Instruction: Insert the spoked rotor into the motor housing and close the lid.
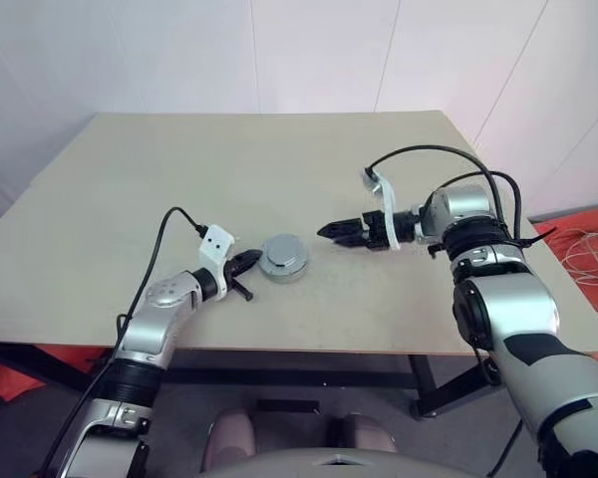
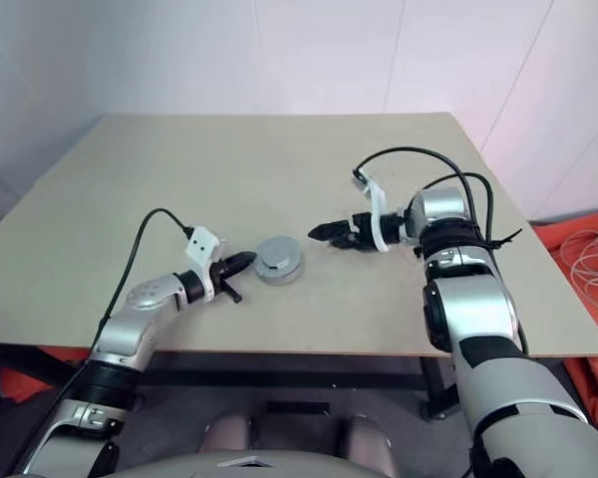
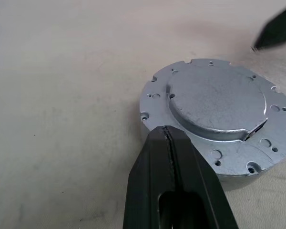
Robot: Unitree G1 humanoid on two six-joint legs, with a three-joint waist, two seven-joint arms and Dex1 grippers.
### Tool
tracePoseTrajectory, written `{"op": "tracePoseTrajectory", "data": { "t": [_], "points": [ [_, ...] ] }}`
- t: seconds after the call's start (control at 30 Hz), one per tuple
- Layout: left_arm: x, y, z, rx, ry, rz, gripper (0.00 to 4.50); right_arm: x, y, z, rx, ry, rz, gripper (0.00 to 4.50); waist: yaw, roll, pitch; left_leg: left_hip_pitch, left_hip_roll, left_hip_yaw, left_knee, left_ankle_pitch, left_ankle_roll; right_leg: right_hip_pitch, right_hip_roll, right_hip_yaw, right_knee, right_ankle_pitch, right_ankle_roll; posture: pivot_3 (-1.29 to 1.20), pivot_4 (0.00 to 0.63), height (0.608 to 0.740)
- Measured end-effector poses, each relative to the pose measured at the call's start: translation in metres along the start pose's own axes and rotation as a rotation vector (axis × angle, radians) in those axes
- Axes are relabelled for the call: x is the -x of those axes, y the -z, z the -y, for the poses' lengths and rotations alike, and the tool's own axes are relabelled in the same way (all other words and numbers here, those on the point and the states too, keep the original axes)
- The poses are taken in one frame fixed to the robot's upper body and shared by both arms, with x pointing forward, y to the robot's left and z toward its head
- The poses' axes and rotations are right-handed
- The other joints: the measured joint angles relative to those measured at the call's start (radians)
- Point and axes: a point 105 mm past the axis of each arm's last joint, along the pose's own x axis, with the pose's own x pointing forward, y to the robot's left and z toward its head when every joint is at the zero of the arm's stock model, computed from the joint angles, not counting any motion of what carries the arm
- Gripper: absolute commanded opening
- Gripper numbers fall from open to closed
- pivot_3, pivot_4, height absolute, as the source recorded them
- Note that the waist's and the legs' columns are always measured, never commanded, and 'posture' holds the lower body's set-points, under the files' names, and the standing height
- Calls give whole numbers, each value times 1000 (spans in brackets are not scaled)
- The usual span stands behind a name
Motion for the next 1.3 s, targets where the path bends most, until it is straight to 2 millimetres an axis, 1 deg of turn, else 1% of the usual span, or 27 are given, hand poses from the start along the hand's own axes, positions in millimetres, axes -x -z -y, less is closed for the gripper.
{"op": "tracePoseTrajectory", "data": {
  "t": [0.07,0.13,0.33,0.47,0.67,0.77,0.9,0.93,1.03,1.17,1.3],
  "points": [
    [0,0,0,0,3,0,0,-3,10,3,-47,0,-20,4471,1,0,0,0,0,0,0,0,0,0,0,0,0,0,0,0,0,740],
    [0,0,0,1,5,-1,0,-8,15,0,-68,-12,-37,4471,0,0,0,0,0,0,0,0,0,0,0,0,0,0,0,0,0,740],
    [-1,0,0,0,6,0,0,-38,27,-11,-90,-52,-67,4471,2,0,0,0,0,0,-1,0,-1,0,0,0,-2,0,1,0,0,740],
    [-1,1,0,3,6,-3,0,-47,25,-16,-100,-69,-45,4471,5,0,0,0,0,0,-2,0,-1,0,0,0,-3,0,1,0,0,740],
    [-1,0,0,3,7,-3,0,-51,21,-9,-184,-74,20,4471,5,1,0,1,0,0,-6,1,-2,0,0,0,-4,0,1,0,0,740],
    [-1,0,0,4,7,-2,0,-50,18,-8,-217,-78,43,3866,5,1,0,1,-1,0,-7,2,-4,0,0,0,-4,0,1,0,0,740],
    [0,2,0,8,5,-6,0,-48,17,-5,-249,-88,68,2500,6,1,0,1,-1,1,-8,4,-6,0,0,-1,-5,0,1,0,0,740],
    [0,2,-1,10,4,-8,0,-48,17,-4,-256,-90,71,2075,6,1,0,1,-1,1,-9,4,-6,0,0,-1,-6,0,1,0,0,740],
    [0,3,-2,17,0,-10,0,-47,15,-5,-270,-108,87,1136,7,1,0,1,-1,1,-12,4,-7,0,0,-1,-7,0,0,0,0,740],
    [0,3,-2,29,-1,-9,0,-48,17,-4,-290,-119,97,1092,6,1,0,1,-1,1,-13,4,-7,0,0,-1,-8,1,-1,0,0,740],
    [1,2,-4,97,-25,14,0,-49,18,-3,-307,-128,106,1092,6,1,0,1,-1,1,-13,4,-7,0,0,-1,-8,1,-1,0,0,740]
  ]
}}
